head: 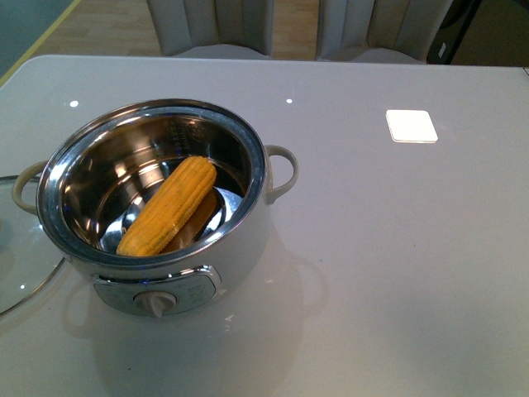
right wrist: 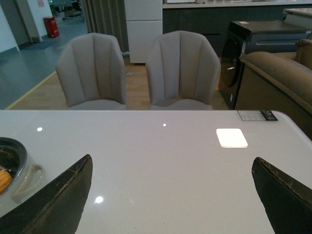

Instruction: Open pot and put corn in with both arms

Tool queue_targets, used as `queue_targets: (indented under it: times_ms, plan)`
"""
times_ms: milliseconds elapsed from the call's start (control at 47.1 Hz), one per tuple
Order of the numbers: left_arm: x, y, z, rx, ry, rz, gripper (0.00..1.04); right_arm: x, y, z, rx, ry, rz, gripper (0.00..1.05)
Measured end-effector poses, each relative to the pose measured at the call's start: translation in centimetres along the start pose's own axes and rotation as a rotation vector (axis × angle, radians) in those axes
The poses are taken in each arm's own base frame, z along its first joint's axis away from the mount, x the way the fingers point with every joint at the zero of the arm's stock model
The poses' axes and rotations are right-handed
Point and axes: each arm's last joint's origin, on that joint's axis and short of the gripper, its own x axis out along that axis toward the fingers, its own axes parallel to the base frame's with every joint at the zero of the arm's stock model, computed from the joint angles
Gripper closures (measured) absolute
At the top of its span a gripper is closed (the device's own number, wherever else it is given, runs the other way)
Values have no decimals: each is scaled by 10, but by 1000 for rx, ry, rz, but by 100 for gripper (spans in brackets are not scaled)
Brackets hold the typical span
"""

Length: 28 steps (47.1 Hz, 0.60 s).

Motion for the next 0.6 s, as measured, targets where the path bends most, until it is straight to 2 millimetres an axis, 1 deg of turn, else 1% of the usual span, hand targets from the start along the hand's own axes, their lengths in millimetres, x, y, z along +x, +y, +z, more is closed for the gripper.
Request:
queue_targets:
  times_ms: [595]
  plan:
    - [0, 0, 0, 0, 0, 0, 7, 0, 0, 0, 0, 0, 0, 9]
